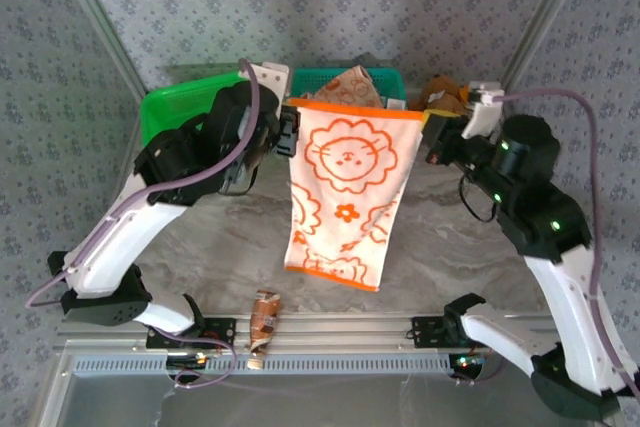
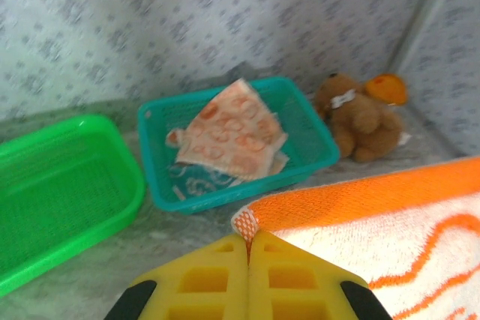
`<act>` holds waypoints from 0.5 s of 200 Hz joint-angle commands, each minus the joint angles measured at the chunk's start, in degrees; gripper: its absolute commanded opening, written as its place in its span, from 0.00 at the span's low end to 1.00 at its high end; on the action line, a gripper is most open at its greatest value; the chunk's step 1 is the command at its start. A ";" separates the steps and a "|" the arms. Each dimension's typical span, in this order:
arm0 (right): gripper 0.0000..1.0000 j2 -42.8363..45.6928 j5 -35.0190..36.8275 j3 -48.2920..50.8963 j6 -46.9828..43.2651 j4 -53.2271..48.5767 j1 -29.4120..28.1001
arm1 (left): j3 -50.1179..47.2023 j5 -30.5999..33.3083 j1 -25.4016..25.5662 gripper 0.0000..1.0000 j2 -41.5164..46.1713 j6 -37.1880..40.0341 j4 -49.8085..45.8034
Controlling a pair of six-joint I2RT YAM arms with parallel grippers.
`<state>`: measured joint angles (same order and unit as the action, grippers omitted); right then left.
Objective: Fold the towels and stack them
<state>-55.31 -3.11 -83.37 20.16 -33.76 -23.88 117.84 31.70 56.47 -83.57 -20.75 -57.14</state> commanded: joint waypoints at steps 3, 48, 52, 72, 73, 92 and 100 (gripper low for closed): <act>0.00 -5.37 -2.82 2.37 0.62 5.80 1.97 | -4.73 -7.49 -6.28 0.00 -0.53 -1.42 6.26; 0.00 -17.47 -7.92 1.61 0.79 16.05 7.75 | -7.41 -17.18 -16.80 0.00 -7.79 -0.27 13.71; 0.00 -18.50 -8.28 1.43 0.54 16.76 8.06 | -7.31 -17.85 -17.41 0.00 -8.61 -0.13 14.00; 0.00 -23.70 -9.01 1.01 -1.34 20.41 9.14 | -7.95 -19.24 -19.53 0.00 -12.40 1.49 16.51; 0.00 -23.88 -9.01 1.02 -1.39 20.49 9.13 | -7.92 -19.23 -19.63 0.00 -12.49 1.59 16.61; 0.00 -27.26 -9.71 1.14 -3.41 22.61 9.52 | -8.51 -19.79 -21.15 0.00 -15.55 2.62 17.71; 0.00 -28.18 -9.62 1.55 -3.80 23.40 9.46 | -9.48 -20.04 -21.79 0.00 -16.28 3.07 17.94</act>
<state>-81.38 -10.68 -80.88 19.20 -16.25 -14.83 109.38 14.26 36.18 -97.86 -19.99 -42.85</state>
